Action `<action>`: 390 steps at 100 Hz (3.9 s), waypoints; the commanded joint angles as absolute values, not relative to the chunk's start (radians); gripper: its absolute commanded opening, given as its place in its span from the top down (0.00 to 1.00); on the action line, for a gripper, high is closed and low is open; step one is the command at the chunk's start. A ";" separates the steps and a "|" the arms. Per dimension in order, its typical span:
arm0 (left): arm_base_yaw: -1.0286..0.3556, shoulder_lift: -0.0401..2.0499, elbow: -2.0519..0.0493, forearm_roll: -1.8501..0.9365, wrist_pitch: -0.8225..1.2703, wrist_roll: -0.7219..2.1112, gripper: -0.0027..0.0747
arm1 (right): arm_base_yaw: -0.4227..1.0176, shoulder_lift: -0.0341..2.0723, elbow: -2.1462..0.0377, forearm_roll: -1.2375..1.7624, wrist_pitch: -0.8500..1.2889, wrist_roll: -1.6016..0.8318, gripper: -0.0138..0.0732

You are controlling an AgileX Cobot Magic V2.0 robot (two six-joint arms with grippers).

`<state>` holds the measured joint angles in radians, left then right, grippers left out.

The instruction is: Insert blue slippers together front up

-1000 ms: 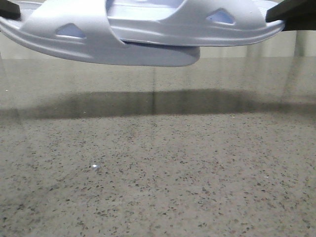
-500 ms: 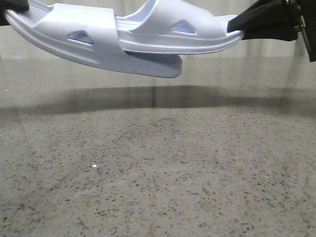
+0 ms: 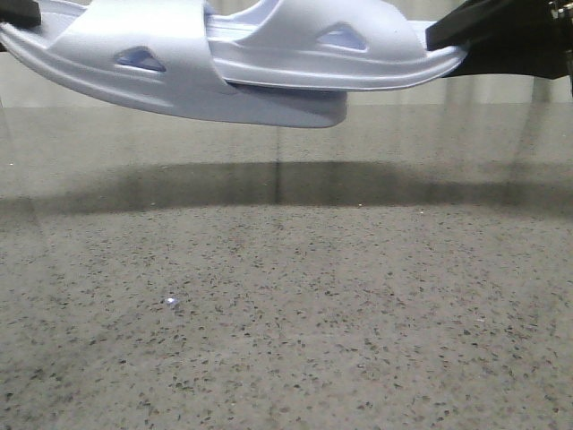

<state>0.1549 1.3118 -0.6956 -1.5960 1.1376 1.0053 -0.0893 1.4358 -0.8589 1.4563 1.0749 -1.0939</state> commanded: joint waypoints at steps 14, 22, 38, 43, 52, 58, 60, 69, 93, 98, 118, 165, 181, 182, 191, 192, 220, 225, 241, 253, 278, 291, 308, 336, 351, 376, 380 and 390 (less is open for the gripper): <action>0.190 1.293 -0.719 -1.642 1.268 1.006 0.95 | -0.254 1.409 -0.892 1.493 1.272 -1.111 0.68; 0.192 1.293 -0.719 -1.645 1.268 1.006 0.95 | -0.313 1.409 -0.892 1.468 1.299 -1.099 0.68; 0.192 1.298 -0.719 -1.627 1.192 1.006 0.95 | -0.360 1.397 -0.892 1.426 1.310 -1.087 0.68; 0.192 1.306 -0.719 -1.608 1.160 1.006 0.95 | -0.360 1.388 -0.892 1.426 1.310 -1.085 0.68; 0.190 1.339 -0.719 -1.589 1.143 1.033 0.95 | -0.360 1.374 -0.892 1.426 1.308 -1.085 0.68; 0.190 1.363 -0.719 -1.583 1.138 1.058 0.95 | -0.360 1.366 -0.892 1.426 1.308 -1.085 0.68; 0.190 1.370 -0.719 -1.580 1.132 1.071 0.94 | -0.360 1.365 -0.892 1.426 1.308 -1.085 0.68; 0.190 1.397 -0.719 -1.562 1.074 1.096 0.94 | -0.360 1.360 -0.892 1.426 1.308 -1.085 0.68; 0.190 1.421 -0.719 -1.483 1.031 1.223 0.91 | -0.360 1.352 -0.892 1.426 1.307 -1.085 0.68; 0.190 1.421 -0.721 -1.480 1.033 1.231 0.86 | -0.360 1.352 -0.892 1.426 1.307 -1.085 0.68; 0.190 1.421 -0.794 -1.390 1.025 1.231 0.65 | -0.360 1.352 -0.892 1.423 1.303 -1.085 0.68; 0.190 1.293 -1.071 -1.204 1.147 1.118 0.51 | -0.360 1.352 -0.892 1.401 1.297 -1.085 0.69; 0.190 1.204 -1.096 -1.204 1.154 1.092 0.63 | -0.358 1.332 -0.892 1.399 1.297 -1.085 0.90; 0.190 1.201 -1.096 -1.204 1.150 1.092 0.66 | -0.358 1.329 -0.892 1.399 1.294 -1.085 0.91; 0.190 1.154 -1.096 -1.195 1.122 1.092 0.93 | -0.351 1.290 -0.890 1.396 1.270 -1.088 0.95; 0.190 1.147 -1.096 -1.193 1.117 1.092 0.94 | -0.348 1.286 -0.890 1.397 1.266 -1.088 0.95; 0.128 0.932 -1.033 -1.156 0.737 1.090 0.95 | -0.108 1.030 -0.806 1.380 0.867 -1.129 0.94; 0.092 0.889 -0.996 -1.142 0.645 1.093 0.95 | -0.046 0.968 -0.783 1.380 0.729 -1.129 0.94; -0.061 0.758 -0.843 -1.017 0.398 1.093 0.95 | 0.114 0.816 -0.696 1.377 0.430 -1.130 0.94; -0.149 0.678 -0.713 -1.017 0.306 1.093 0.95 | 0.178 0.746 -0.602 1.370 0.340 -1.130 0.94; -0.232 0.507 -0.381 -1.197 0.117 1.094 0.95 | 0.210 0.580 -0.357 1.379 0.236 -1.130 0.94; -0.250 0.395 -0.268 -1.275 0.111 1.094 0.95 | 0.210 0.488 -0.271 1.392 0.216 -1.130 0.94; -0.251 0.270 -0.228 -1.346 0.057 1.094 0.95 | 0.210 0.441 -0.219 1.392 0.257 -1.130 0.94; -0.251 0.252 -0.228 -1.366 0.092 1.092 0.95 | 0.210 0.444 -0.212 1.392 0.391 -1.130 0.94; -0.251 0.252 -0.228 -1.366 0.092 1.092 0.95 | 0.210 0.444 -0.212 1.392 0.391 -1.130 0.94; -0.251 0.252 -0.228 -1.366 0.092 1.092 0.95 | 0.210 0.444 -0.212 1.392 0.391 -1.130 0.94; -0.251 0.252 -0.228 -1.366 0.092 1.092 0.95 | 0.210 0.444 -0.212 1.392 0.391 -1.130 0.94; -0.251 0.252 -0.228 -1.366 0.092 1.092 0.95 | 0.210 0.444 -0.212 1.392 0.391 -1.130 0.94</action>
